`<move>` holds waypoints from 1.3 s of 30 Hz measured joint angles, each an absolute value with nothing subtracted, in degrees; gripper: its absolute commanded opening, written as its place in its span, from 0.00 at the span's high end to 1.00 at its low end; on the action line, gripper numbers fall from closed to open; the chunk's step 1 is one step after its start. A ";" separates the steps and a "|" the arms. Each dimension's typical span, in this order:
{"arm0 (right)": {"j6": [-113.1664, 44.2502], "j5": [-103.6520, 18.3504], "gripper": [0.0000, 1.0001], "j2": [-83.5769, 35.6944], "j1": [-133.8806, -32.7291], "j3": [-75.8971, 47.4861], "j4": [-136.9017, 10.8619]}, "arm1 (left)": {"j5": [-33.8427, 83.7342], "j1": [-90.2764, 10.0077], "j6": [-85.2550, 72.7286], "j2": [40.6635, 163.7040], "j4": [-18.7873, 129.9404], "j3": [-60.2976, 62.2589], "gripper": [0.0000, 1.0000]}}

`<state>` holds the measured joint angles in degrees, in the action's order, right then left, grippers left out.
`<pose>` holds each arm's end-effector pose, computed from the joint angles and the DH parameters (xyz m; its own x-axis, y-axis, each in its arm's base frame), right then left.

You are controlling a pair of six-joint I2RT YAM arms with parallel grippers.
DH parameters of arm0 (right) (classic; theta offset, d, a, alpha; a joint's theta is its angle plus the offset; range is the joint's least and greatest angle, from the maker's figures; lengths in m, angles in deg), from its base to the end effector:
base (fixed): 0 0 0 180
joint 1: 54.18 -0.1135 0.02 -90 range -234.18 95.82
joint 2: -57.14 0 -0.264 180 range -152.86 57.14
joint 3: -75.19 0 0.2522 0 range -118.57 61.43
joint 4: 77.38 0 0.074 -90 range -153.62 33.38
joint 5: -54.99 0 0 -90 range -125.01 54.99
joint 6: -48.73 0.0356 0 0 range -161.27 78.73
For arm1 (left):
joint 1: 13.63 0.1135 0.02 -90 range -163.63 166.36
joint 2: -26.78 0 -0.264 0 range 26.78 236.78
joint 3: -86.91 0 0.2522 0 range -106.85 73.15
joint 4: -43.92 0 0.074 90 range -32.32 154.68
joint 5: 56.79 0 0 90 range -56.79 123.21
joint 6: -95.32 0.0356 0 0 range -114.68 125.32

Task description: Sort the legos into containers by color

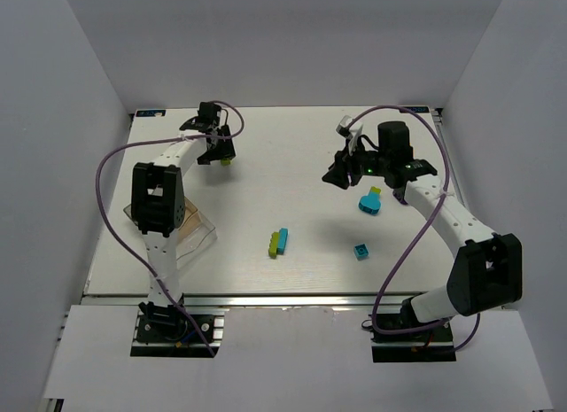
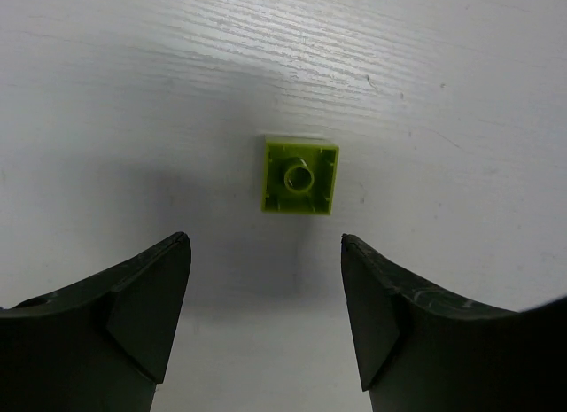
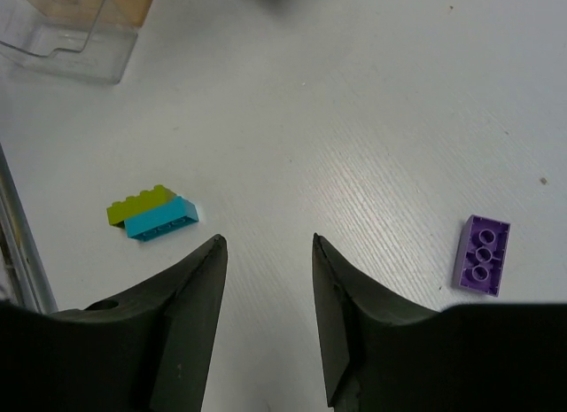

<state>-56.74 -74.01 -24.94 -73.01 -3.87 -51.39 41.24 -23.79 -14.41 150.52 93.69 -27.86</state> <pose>0.2998 0.1259 0.3124 -0.2365 -0.2997 -0.9243 -0.8662 0.4960 0.0609 0.4659 -0.0784 0.2003 -0.8269 -0.1914 -0.5288 -0.1868 0.9804 -0.0628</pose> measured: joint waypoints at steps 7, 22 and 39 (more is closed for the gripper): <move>-56.74 -74.21 0.50 -24.66 -72.20 -1.73 -50.47 | 41.63 -24.27 -13.54 154.94 92.16 -29.37 0.23; -56.71 -74.34 0.50 -24.66 -72.13 -1.33 -50.27 | 46.29 -26.08 -13.80 159.83 87.68 -33.09 0.46; -57.72 -74.63 0.88 -24.66 -72.13 -0.22 -50.49 | 48.06 -26.50 -13.80 144.75 85.17 -18.62 1.00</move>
<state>-57.72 -74.63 -24.66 -72.13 -0.22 -50.49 48.06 -26.50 -13.80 144.75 85.17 -18.62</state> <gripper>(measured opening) 0.202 0.464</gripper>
